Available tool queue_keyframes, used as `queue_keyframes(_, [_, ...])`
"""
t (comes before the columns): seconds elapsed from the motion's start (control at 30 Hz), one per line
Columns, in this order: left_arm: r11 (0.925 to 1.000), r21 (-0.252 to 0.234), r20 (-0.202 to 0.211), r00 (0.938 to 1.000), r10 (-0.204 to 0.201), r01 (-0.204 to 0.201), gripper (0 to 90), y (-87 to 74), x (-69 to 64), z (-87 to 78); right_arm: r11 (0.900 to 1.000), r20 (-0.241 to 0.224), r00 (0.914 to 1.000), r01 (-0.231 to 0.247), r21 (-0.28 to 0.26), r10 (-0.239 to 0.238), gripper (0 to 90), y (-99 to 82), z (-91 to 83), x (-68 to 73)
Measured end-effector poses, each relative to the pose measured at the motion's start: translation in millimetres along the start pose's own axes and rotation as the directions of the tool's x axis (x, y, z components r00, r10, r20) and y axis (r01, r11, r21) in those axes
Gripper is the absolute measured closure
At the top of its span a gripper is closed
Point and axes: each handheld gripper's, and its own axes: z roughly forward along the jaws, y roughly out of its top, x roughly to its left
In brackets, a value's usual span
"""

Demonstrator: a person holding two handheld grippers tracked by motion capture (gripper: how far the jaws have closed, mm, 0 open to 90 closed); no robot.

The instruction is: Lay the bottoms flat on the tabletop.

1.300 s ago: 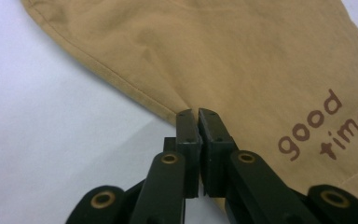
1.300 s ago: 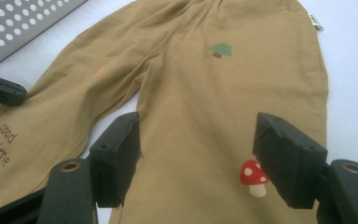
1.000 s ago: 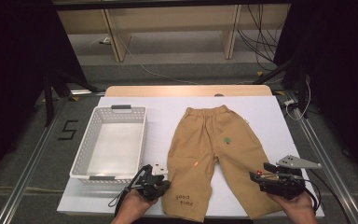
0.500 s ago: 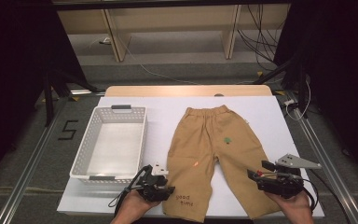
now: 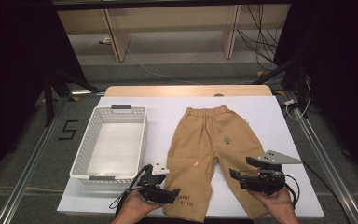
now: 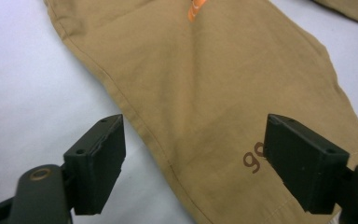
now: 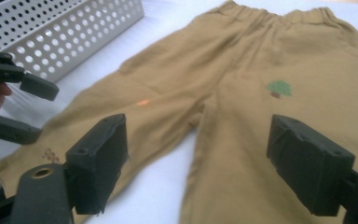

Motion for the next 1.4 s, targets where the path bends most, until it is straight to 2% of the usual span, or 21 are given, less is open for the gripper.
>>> queue_keyframes(0.1, [1.0000, -0.007, 0.000, 1.0000, -0.001, 0.001, 18.9, 0.0, -1.0, -1.4, 0.9999, -0.022, 0.9997, 0.005, -0.013, -0.005, 20.2, 5.2, 6.2, 5.6])
queue_keyframes(0.4, [0.9997, -0.019, 0.000, 0.9999, -0.012, 0.012, 17.8, -1.0, -1.2, -3.4, 0.9994, -0.043, 0.9988, 0.022, -0.028, -0.024, 18.6, 21.9, 25.1, 15.6])
queue_keyframes(1.03, [0.9993, -0.030, -0.003, 0.9997, -0.023, 0.023, 17.5, 0.8, -0.7, -1.3, 0.9995, -0.077, 0.9966, 0.028, -0.011, -0.029, 18.1, 52.5, 62.7, 26.9])
queue_keyframes(1.4, [0.9993, -0.030, -0.007, 0.9997, -0.025, 0.024, 17.5, 1.0, 0.2, -1.7, 0.9985, -0.062, 0.9972, 0.043, 0.034, -0.041, 18.1, 64.1, 87.1, 26.3])
